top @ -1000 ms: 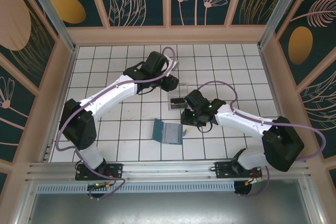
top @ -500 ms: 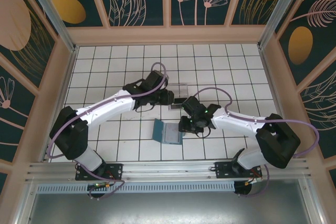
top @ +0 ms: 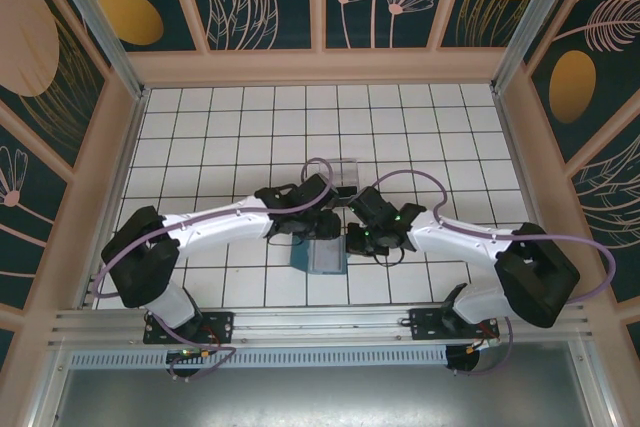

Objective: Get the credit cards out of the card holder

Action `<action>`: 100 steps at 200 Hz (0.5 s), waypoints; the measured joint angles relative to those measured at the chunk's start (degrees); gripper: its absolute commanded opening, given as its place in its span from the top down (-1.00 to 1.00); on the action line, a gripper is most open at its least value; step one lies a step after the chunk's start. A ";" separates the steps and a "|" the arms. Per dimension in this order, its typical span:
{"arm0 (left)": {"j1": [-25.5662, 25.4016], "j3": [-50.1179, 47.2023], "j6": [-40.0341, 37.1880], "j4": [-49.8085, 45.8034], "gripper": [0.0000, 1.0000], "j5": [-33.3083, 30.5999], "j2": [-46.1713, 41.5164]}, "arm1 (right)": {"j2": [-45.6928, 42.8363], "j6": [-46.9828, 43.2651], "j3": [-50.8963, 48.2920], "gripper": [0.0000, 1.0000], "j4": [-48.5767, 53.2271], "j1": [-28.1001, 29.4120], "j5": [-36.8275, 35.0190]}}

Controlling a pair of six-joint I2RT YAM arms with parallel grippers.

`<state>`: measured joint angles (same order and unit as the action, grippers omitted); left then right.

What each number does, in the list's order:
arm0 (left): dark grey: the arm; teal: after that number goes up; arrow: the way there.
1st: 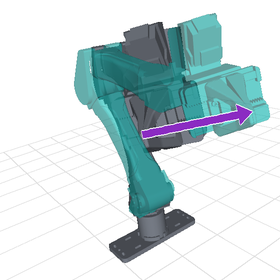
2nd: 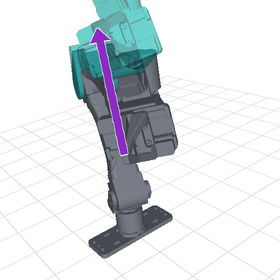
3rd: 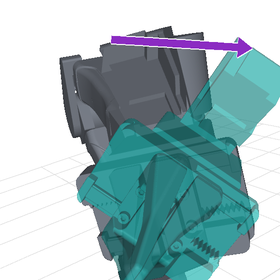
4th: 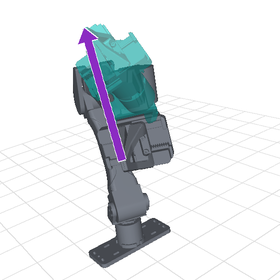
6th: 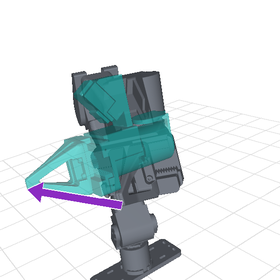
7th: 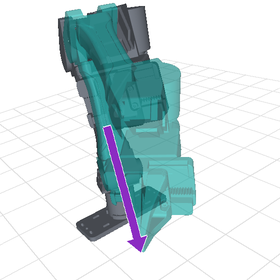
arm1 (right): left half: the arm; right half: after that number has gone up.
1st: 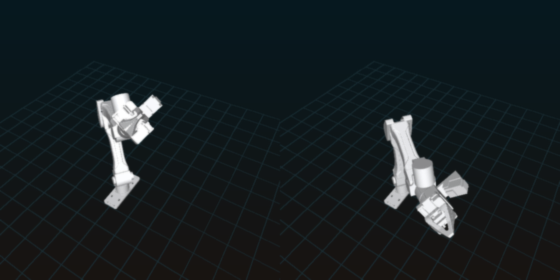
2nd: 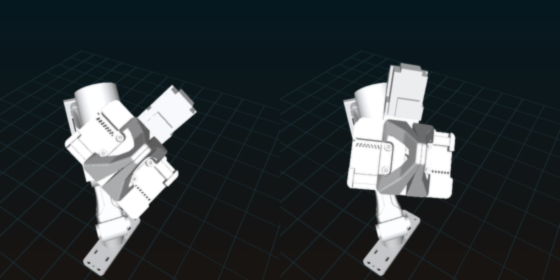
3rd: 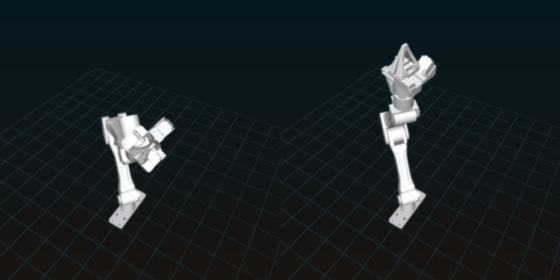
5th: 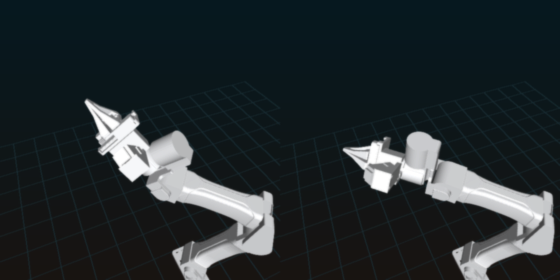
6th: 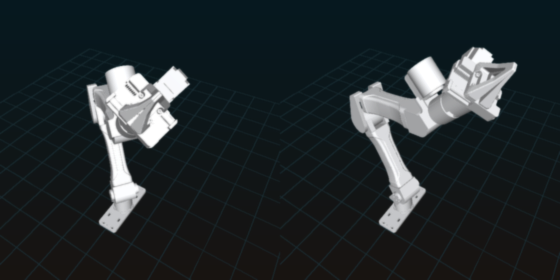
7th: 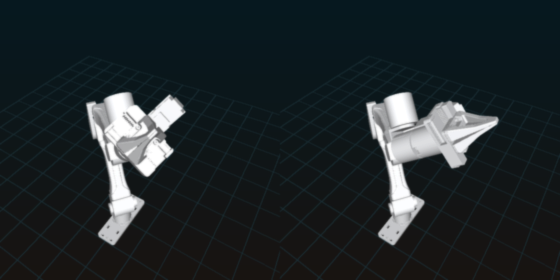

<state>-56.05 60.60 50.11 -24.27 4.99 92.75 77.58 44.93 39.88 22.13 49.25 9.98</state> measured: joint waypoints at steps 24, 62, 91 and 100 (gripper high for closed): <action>-2.03 0.24 0.63 -1.81 0.22 -0.26 1.38 | -0.74 0.66 -0.79 1.00 -1.44 0.04 0.04; -2.99 0.46 1.27 -4.04 0.16 -0.85 2.64 | -1.97 1.88 -2.32 1.00 -3.04 0.04 0.22; -2.99 0.48 1.44 -4.39 0.12 -0.98 3.26 | -2.58 2.40 -3.04 1.00 -4.09 0.04 0.66; -2.99 0.46 1.46 -4.24 0.11 -0.79 3.43 | -2.58 2.58 -3.21 1.00 -4.42 0.04 0.70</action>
<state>-59.05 61.06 51.57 -28.51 4.21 96.18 75.00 47.51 36.67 17.72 49.30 10.68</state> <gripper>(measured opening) 0.439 0.063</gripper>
